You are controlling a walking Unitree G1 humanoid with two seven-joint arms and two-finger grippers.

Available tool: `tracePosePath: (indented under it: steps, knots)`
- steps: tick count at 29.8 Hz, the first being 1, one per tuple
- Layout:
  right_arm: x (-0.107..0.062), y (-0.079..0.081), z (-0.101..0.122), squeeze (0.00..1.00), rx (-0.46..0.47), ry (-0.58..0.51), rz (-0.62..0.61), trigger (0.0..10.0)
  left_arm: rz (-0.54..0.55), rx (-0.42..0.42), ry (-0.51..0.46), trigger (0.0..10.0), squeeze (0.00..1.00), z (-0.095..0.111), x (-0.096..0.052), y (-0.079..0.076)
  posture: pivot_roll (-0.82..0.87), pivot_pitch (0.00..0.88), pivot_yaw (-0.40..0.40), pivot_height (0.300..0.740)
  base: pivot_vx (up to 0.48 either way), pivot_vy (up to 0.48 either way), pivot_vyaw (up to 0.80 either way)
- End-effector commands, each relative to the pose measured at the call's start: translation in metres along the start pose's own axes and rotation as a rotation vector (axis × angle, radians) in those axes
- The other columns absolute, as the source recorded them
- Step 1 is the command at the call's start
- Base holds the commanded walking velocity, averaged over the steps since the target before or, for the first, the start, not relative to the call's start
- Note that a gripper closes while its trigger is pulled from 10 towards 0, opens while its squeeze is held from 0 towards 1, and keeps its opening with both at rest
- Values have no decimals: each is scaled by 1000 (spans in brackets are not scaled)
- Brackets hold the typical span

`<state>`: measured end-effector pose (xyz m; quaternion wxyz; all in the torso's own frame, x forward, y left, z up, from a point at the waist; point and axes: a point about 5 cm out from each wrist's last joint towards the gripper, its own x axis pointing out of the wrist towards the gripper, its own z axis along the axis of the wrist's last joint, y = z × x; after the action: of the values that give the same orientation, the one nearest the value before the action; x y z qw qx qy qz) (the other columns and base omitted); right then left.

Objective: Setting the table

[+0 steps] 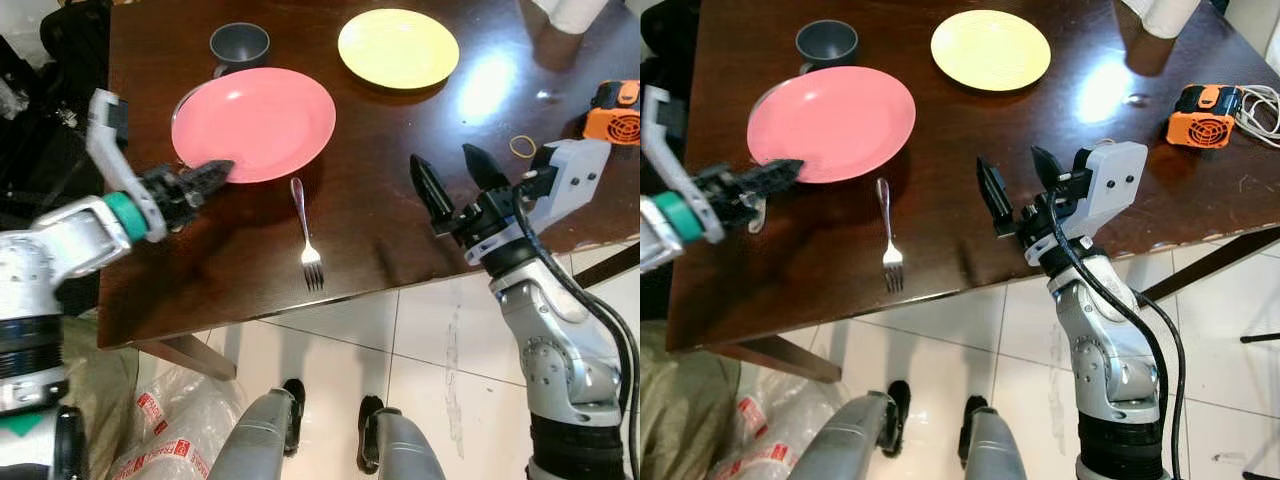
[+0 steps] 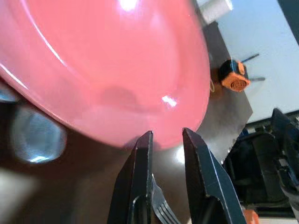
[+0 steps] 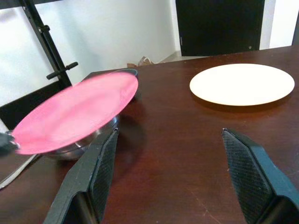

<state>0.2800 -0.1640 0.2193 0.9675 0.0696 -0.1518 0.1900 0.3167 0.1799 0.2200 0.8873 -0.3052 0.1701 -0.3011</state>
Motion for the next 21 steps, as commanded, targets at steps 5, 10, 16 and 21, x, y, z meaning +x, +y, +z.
tracePosePath:
  steps: [5,10,16,21]
  knots:
    - [-3,-2,-2,0,21,-4,-18,10000,105,-42,59,10000,0,-18,12,7,151,141,94,740,0,0,0]
    - [0,-2,2,0,91,-41,-19,10000,113,-69,36,10000,0,-14,18,4,150,143,91,740,0,0,0]
    - [4,-2,7,0,114,-68,-18,10000,122,-86,-26,10000,0,0,11,4,152,147,89,740,0,0,0]
    - [5,-1,6,0,113,-62,-11,10000,182,-124,-80,10000,0,7,12,11,148,147,90,740,0,0,0]
